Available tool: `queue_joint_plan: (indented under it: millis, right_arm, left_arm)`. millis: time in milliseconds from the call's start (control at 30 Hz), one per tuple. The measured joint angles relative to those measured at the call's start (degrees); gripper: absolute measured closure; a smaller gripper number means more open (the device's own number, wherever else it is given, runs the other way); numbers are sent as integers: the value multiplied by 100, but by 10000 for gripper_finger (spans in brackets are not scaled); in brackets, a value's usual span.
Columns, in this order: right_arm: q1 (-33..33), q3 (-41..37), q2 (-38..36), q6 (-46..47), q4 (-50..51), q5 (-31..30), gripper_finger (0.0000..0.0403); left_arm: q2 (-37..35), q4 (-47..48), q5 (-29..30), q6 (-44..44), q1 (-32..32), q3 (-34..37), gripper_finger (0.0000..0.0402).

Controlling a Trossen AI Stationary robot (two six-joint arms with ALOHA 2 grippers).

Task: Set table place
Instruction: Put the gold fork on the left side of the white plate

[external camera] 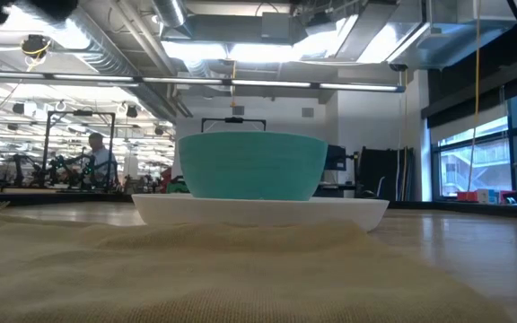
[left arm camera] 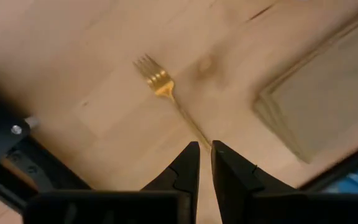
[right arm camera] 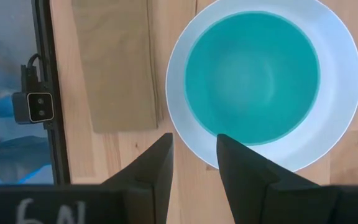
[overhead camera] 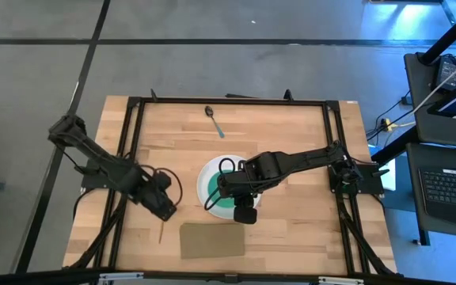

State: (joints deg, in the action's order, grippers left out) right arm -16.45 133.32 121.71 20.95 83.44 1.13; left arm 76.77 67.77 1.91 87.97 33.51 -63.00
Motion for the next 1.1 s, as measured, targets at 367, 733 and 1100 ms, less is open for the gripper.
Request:
queue_joint_plan:
  millis: [367,733,1100]
  right_arm:
    - [0,0,0,-1,-128,0,277]
    - [0,0,0,37,-142,0,277]
    - [0,0,0,119,-142,0,277]
  left_arm:
    - [386,-1103,-328,-3,27,616,302]
    - [387,-1089,-245,1992,487,707,267]
    - [470,-1499,-145,3927,1425,707,270]
